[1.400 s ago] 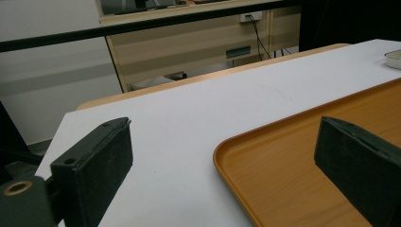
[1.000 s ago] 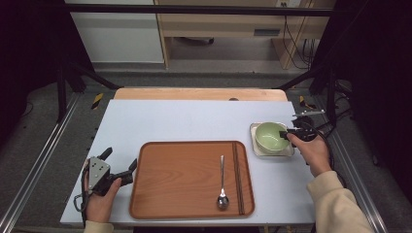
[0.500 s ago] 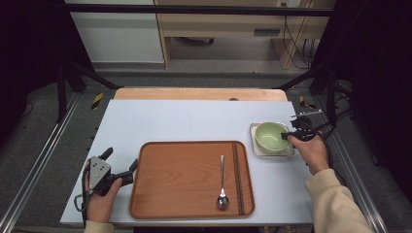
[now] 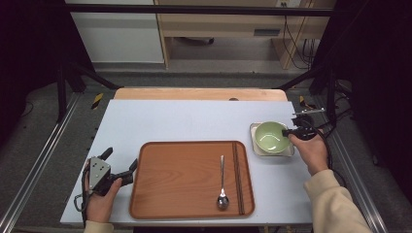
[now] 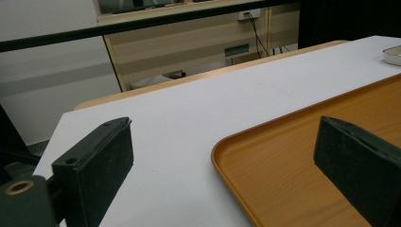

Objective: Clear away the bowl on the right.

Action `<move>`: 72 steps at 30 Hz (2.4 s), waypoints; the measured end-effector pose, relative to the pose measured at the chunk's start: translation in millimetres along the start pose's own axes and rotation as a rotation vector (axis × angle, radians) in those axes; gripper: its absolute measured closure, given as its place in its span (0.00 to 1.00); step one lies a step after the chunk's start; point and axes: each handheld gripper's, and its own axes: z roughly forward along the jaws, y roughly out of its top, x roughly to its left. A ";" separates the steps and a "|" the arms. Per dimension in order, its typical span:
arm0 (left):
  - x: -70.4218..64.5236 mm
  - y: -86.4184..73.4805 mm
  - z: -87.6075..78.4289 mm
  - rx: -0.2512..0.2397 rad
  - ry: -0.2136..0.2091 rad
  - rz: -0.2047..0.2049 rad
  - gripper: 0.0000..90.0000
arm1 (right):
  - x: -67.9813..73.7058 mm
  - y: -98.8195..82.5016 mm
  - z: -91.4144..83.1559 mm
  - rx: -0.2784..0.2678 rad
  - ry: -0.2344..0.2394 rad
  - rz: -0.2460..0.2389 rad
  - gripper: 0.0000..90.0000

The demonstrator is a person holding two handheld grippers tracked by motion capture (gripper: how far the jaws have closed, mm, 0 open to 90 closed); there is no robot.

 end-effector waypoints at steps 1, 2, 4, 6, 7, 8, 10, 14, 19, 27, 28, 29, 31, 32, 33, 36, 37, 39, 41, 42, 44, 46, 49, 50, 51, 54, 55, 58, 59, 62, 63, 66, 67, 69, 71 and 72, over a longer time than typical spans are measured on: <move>0.0 0.0 0.0 0.000 0.000 0.001 0.06 | -0.1 0.6 -2.5 -0.011 0.004 0.002 0.94; -0.1 0.1 0.0 0.000 0.000 0.001 0.06 | 0.1 0.9 -5.5 -0.021 0.010 0.008 0.94; -0.1 0.0 0.2 0.001 0.001 0.002 0.06 | 0.8 2.2 -12.0 -0.053 0.019 0.010 0.94; -0.2 -0.1 0.6 0.002 0.001 0.002 0.06 | 4.8 4.1 -20.0 -0.078 0.034 0.009 0.94; -0.4 -0.1 0.7 0.002 0.000 0.002 0.06 | 8.0 5.2 -23.7 -0.085 0.041 -0.001 0.94; -0.6 0.0 0.8 0.001 0.000 0.004 0.06 | 12.4 6.5 -27.6 -0.089 0.053 -0.008 0.94; -1.1 0.3 0.9 0.000 -0.001 0.005 0.06 | 25.1 9.1 -34.0 -0.097 0.077 -0.040 0.94; -1.0 0.6 0.4 -0.003 0.000 0.005 0.06 | 52.4 11.7 -38.6 -0.090 0.133 -0.099 0.94; 0.1 0.5 -0.4 -0.006 0.002 0.000 0.06 | 93.1 11.6 -33.4 -0.058 0.227 -0.160 0.94; 0.5 1.0 -0.8 -0.009 0.002 0.000 0.06 | 148.1 7.8 -19.5 0.001 0.317 -0.252 0.94; 0.5 1.1 -0.9 -0.009 0.001 0.000 0.06 | 154.1 6.9 -16.4 0.007 0.330 -0.262 0.94; 0.5 1.1 -0.9 -0.009 0.000 0.002 0.06 | 157.8 6.1 -14.7 0.016 0.335 -0.262 0.94; 0.4 1.2 -1.0 -0.012 0.001 0.001 0.06 | 165.4 4.2 -9.6 0.033 0.349 -0.277 0.94; 0.5 1.2 -1.0 -0.012 0.001 0.001 0.06 | 170.1 3.2 -8.1 0.049 0.350 -0.275 0.94; 0.6 1.2 -1.0 -0.012 0.001 0.001 0.06 | 173.0 2.2 -5.4 0.044 0.356 -0.299 0.94; 0.8 1.2 -1.0 -0.011 0.000 0.000 0.06 | 183.1 0.1 -2.0 0.070 0.366 -0.298 0.94; 0.8 1.3 -1.1 -0.011 0.000 0.000 0.06 | 185.3 -0.6 -0.8 0.075 0.371 -0.299 0.94; 0.8 1.3 -1.1 -0.011 0.000 0.000 0.06 | 188.8 -2.6 2.1 0.074 0.385 -0.311 0.94; 0.8 1.3 -1.0 -0.010 -0.001 0.001 0.06 | 193.2 -5.3 4.1 0.092 0.397 -0.301 0.94; 0.6 1.3 -0.9 -0.011 0.000 0.001 0.06 | 195.9 -6.7 5.0 0.104 0.400 -0.302 0.94; 0.5 1.4 -0.9 -0.012 0.000 0.003 0.06 | 200.2 -9.0 6.8 0.112 0.401 -0.326 0.94; 0.4 1.4 -0.9 -0.012 -0.001 0.003 0.06 | 204.7 -10.2 6.8 0.126 0.399 -0.335 0.94; 0.5 1.3 -0.9 -0.011 0.000 0.002 0.06 | 207.7 -11.5 8.2 0.130 0.417 -0.344 0.94; 0.5 1.3 -0.9 -0.010 -0.001 0.003 0.06 | 209.3 -12.0 8.3 0.134 0.423 -0.344 0.94; 0.5 1.3 -0.8 -0.010 -0.001 0.003 0.06 | 210.1 -12.3 8.5 0.136 0.425 -0.348 0.94; 0.4 1.4 -0.9 -0.009 -0.003 0.004 0.06 | 212.9 -14.0 10.2 0.151 0.428 -0.358 0.94; 0.3 1.4 -0.9 -0.009 -0.003 0.004 0.06 | 214.0 -14.9 10.4 0.159 0.431 -0.357 0.94; 0.4 1.4 -0.8 -0.008 -0.003 0.005 0.06 | 216.8 -17.1 11.8 0.173 0.441 -0.372 0.94; 0.4 1.3 -0.7 -0.008 -0.003 0.004 0.06 | 217.4 -17.4 12.0 0.174 0.441 -0.377 0.94; 0.2 1.3 -0.6 -0.007 -0.003 0.005 0.06 | 219.6 -18.0 12.6 0.183 0.442 -0.380 0.94; 0.1 1.4 -0.6 -0.007 -0.004 0.005 0.06 | 219.5 -18.1 13.0 0.183 0.444 -0.381 0.94; 0.1 1.3 -0.6 -0.007 -0.004 0.005 0.06 | 217.5 -19.2 15.7 0.192 0.456 -0.365 0.94; 0.1 1.3 -0.6 -0.007 -0.004 0.005 0.06 | 216.6 -19.3 16.5 0.193 0.457 -0.364 0.94; 0.0 1.2 -0.4 -0.006 -0.004 0.004 0.06 | 216.1 -19.3 16.9 0.195 0.465 -0.360 0.94; -0.3 1.2 -0.3 -0.006 -0.005 0.005 0.06 | 216.1 -19.2 17.4 0.195 0.466 -0.361 0.94; -0.4 1.2 -0.3 -0.006 -0.006 0.005 0.06 | 216.3 -19.1 18.1 0.196 0.462 -0.360 0.94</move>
